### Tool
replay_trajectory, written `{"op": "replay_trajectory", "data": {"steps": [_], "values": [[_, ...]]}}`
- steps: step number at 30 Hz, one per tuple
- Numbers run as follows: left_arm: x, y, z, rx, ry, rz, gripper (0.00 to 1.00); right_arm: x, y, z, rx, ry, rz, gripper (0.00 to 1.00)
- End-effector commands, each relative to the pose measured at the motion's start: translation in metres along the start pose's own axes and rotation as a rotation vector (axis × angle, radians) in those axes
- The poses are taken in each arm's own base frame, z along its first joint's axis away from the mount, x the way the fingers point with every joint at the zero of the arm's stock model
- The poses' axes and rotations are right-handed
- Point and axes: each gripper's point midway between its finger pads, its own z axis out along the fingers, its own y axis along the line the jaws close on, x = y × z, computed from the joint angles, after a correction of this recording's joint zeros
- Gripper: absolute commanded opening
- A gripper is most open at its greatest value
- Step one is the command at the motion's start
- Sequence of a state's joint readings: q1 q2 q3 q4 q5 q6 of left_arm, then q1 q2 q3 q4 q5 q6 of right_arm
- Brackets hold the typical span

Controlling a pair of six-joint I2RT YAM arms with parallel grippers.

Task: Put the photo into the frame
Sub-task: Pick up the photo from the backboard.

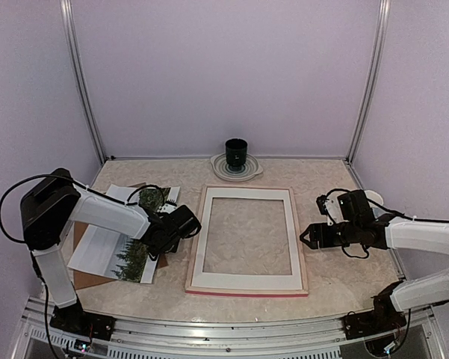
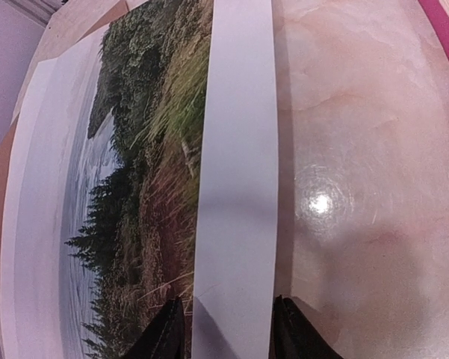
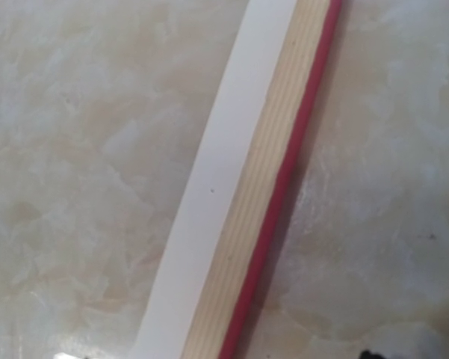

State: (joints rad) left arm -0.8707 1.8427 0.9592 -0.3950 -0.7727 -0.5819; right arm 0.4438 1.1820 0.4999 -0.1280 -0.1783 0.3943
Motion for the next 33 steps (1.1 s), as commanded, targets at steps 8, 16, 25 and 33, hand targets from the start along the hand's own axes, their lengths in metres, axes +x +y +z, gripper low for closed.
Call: {"op": "replay_trajectory", "data": {"steps": [8, 16, 25, 33], "values": [[-0.002, -0.003, -0.001, -0.022, 0.007, 0.006, 0.30, -0.007, 0.005, 0.001, -0.010, -0.017, -0.006, 0.77], [-0.003, -0.003, -0.002, -0.029, 0.003, -0.002, 0.18, -0.006, 0.004, 0.001, -0.009, -0.015, -0.005, 0.77], [-0.010, 0.003, -0.011, -0.033, -0.018, -0.032, 0.13, -0.006, 0.004, 0.001, -0.006, -0.015, -0.003, 0.77], [-0.023, 0.014, -0.027, -0.035, -0.050, -0.065, 0.02, -0.006, 0.004, 0.001, -0.005, -0.013, -0.003, 0.77]]}}
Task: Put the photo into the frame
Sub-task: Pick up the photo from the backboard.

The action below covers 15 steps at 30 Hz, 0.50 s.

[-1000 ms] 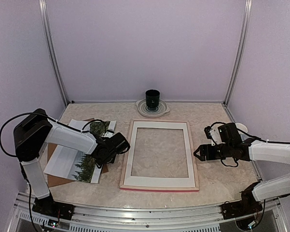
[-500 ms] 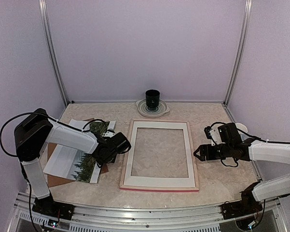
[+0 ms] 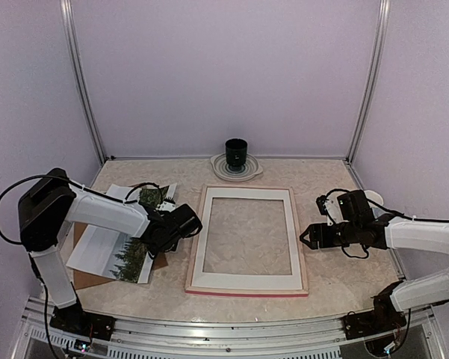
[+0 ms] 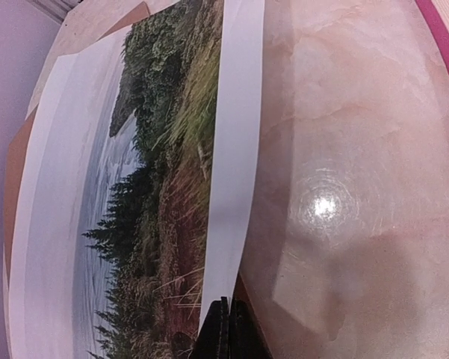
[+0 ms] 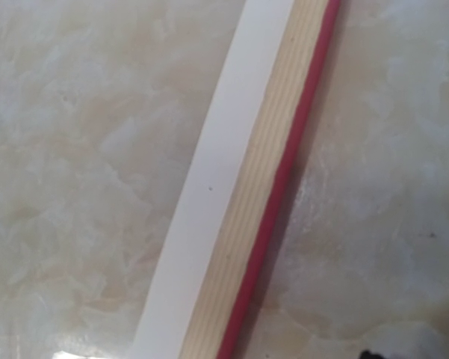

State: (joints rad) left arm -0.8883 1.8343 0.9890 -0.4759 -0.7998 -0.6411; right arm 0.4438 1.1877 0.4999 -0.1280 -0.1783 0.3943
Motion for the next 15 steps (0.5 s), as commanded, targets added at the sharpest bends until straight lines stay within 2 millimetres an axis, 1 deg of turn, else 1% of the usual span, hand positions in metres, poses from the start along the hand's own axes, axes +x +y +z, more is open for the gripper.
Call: {"op": "replay_trajectory", "data": {"steps": [1, 9, 15], "values": [[-0.022, 0.011, -0.019, -0.007, -0.056, -0.053, 0.00, -0.007, 0.004, 0.000, -0.006, -0.019, -0.004, 0.77], [-0.033, 0.018, -0.035, -0.015, -0.081, -0.066, 0.00, -0.007, 0.004, 0.000, -0.006, -0.020, -0.004, 0.77], [-0.051, 0.024, -0.060, -0.010, -0.119, -0.083, 0.00, -0.007, 0.004, 0.000, -0.003, -0.020, -0.004, 0.77]]}}
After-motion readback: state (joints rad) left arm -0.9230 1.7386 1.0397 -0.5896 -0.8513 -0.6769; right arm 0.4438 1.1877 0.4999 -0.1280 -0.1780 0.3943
